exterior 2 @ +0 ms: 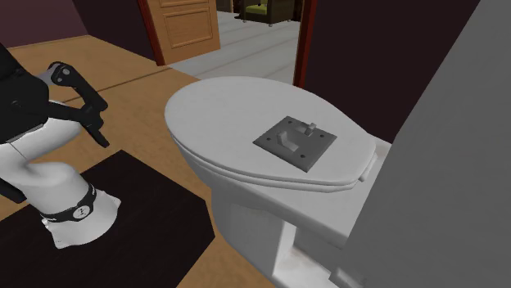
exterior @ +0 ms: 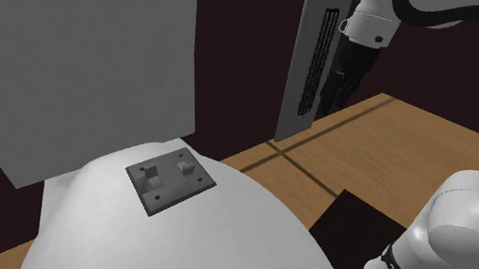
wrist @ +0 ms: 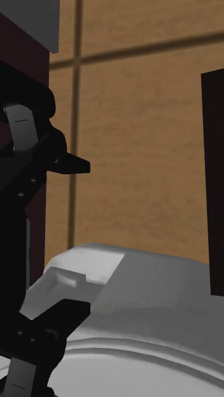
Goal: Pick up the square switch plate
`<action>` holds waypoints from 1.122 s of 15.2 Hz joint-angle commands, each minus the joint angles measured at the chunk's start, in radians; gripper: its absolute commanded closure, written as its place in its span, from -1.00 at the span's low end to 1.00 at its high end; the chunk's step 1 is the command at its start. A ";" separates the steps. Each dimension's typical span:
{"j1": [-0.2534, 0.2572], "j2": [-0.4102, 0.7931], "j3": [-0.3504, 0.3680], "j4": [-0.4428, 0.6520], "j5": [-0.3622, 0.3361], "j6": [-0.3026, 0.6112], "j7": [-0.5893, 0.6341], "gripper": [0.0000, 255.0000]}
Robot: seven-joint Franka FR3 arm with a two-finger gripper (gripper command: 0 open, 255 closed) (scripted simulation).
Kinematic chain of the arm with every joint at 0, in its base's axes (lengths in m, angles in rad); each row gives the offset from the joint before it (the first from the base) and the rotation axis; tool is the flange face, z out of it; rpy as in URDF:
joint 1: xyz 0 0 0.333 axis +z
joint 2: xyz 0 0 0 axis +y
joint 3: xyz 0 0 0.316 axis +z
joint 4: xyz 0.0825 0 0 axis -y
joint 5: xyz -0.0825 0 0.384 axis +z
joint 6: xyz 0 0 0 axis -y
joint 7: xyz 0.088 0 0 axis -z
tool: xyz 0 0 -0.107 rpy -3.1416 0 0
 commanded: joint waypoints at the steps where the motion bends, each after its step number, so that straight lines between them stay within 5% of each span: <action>1: 0.000 0.000 0.000 0.000 0.000 0.000 0.000 -1.00; 10: 0.055 0.172 0.205 0.075 0.066 0.128 0.206 -1.00; 17: 0.072 0.365 0.357 0.202 0.049 0.211 0.376 -1.00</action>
